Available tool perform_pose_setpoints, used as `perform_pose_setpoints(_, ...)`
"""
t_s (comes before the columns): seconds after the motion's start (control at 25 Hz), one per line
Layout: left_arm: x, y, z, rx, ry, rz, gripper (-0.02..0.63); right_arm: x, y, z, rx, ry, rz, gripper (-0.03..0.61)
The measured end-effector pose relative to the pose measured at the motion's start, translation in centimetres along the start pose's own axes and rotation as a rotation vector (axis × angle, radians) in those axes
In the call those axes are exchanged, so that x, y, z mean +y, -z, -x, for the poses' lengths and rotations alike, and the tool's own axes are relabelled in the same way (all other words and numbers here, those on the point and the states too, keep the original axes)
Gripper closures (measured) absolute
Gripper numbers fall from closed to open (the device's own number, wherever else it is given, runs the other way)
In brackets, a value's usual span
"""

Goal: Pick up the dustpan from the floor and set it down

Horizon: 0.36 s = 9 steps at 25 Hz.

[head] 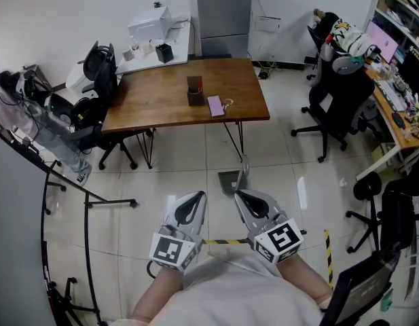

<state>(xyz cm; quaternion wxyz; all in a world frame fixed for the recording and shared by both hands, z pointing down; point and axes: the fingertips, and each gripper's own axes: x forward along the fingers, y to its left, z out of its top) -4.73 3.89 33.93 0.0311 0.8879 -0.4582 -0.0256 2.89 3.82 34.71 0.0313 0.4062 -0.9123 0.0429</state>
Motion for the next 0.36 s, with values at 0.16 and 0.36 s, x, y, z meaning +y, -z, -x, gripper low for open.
perform_pose_setpoints(0.16, -0.6, 0.1, -0.3, 0.011, 0.007, -0.001, 0.598, 0.1, 0.1, 0.3, 0.004, -0.008, -0.003, 0.577)
perform_pose_setpoints(0.36, -1.4, 1.1, -0.5, 0.031, 0.025, 0.001, 0.598, 0.2, 0.6, 0.7, 0.01, -0.013, -0.004, 0.577)
